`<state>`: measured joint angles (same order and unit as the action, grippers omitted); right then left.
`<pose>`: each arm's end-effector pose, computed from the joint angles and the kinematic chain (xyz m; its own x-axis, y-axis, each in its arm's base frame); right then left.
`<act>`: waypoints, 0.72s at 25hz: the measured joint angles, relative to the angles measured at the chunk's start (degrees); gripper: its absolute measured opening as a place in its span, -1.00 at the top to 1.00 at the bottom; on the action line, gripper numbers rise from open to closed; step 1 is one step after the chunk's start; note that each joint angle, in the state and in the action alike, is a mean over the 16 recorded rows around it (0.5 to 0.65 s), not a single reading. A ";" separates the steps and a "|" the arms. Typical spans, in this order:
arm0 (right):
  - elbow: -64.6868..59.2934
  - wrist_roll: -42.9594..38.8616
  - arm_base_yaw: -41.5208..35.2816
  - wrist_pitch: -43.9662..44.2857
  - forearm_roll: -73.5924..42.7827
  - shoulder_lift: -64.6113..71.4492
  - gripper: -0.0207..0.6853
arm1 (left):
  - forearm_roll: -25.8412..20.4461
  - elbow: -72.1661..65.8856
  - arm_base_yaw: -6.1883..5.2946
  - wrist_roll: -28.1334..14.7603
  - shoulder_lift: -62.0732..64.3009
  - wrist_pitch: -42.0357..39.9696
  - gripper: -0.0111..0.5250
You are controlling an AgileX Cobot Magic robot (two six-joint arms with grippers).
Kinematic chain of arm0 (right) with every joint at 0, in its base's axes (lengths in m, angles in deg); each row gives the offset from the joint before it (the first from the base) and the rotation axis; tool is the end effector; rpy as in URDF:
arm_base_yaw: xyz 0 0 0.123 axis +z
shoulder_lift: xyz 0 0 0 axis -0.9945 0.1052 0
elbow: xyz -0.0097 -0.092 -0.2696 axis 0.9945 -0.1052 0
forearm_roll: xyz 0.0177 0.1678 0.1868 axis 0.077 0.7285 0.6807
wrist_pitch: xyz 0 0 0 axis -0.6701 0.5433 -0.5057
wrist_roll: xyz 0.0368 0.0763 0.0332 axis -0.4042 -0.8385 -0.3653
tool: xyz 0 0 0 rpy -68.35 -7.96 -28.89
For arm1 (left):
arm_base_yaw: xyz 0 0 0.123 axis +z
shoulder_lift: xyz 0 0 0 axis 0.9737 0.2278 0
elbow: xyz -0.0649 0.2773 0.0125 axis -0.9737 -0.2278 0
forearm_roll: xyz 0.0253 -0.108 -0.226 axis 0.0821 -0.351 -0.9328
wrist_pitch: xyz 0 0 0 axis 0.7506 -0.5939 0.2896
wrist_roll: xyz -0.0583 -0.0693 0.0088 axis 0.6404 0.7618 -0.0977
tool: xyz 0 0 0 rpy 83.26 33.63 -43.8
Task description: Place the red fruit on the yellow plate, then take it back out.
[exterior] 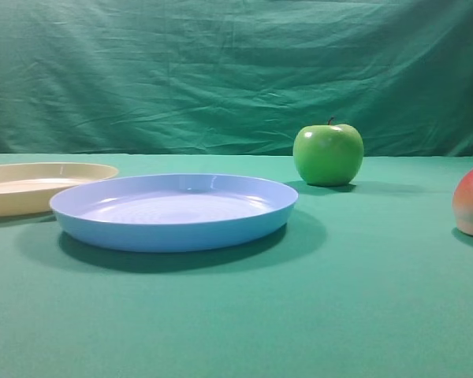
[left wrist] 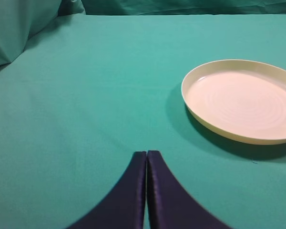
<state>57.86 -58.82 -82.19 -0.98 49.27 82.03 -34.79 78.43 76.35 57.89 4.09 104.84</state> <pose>0.0406 0.0052 0.2671 -0.1235 -0.0350 -0.9917 -0.0774 0.9967 -0.0255 0.0515 0.0104 0.1775 -0.2635 -0.0191 -0.9645 -0.1126 0.9936 0.0111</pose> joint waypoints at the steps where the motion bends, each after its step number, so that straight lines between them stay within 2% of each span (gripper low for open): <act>1: -2.14 0.21 -0.36 -1.52 0.13 -0.69 0.94 | 0.00 0.00 0.00 0.00 0.00 0.00 0.96; 7: -12.13 1.16 -1.25 -6.38 0.52 -3.37 0.94 | 0.00 0.00 0.00 0.00 0.00 0.00 0.96; 18: -18.37 1.43 -1.29 -5.49 0.55 -3.80 0.94 | 0.00 0.00 0.00 0.00 0.00 0.00 0.96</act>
<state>39.49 -57.39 -83.47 -6.47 49.83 78.23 -34.79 78.43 76.35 57.89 4.09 104.84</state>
